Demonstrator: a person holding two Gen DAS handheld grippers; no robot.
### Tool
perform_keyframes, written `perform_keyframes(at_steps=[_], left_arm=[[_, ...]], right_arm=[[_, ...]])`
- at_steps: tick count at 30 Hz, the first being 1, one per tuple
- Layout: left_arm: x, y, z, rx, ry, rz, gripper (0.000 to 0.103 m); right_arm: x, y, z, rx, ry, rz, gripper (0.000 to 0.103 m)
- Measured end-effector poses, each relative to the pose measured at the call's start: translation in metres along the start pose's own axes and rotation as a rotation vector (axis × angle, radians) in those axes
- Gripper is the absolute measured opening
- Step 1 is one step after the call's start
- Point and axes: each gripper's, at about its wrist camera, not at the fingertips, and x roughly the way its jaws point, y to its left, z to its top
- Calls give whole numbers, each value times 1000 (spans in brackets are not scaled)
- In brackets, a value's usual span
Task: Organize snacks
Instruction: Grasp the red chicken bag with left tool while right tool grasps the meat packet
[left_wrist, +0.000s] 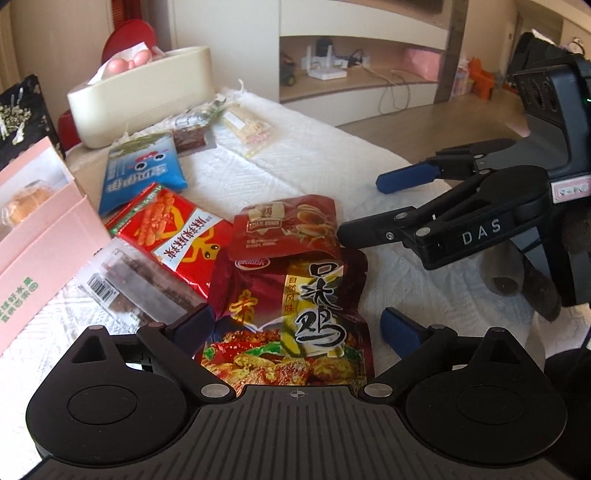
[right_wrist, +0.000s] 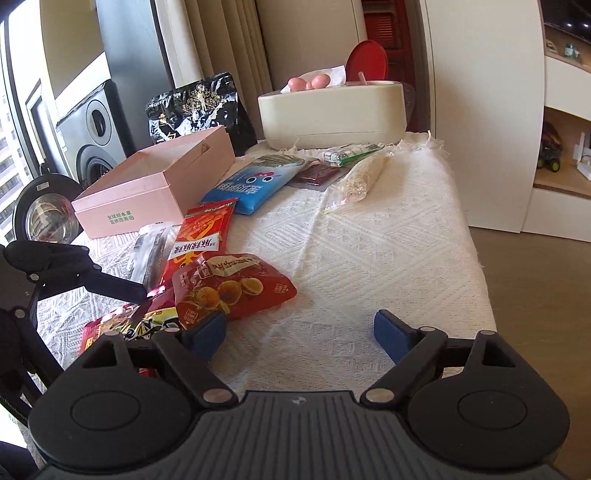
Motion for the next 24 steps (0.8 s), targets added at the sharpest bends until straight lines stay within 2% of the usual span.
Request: perform_keyframes(at_steps=[5, 9, 15, 17, 21, 24], left_arm=[[-2, 15, 4, -40, 56, 10, 100], [-1, 12, 3, -31, 54, 35, 100], [-3, 9, -6, -23, -3, 54, 100], [-6, 8, -8, -19, -14, 56, 99], [-23, -4, -17, -15, -80, 76, 80], [-33, -9, -30, -56, -109, 97, 78]], right_arm=[[0, -3, 1, 12, 1, 25, 92], [0, -2, 1, 8, 3, 26, 93], [0, -1, 1, 6, 7, 31, 95], [1, -3, 2, 5, 18, 56, 100], [1, -10, 5, 29, 32, 115, 103], [1, -9, 5, 5, 45, 118, 103]])
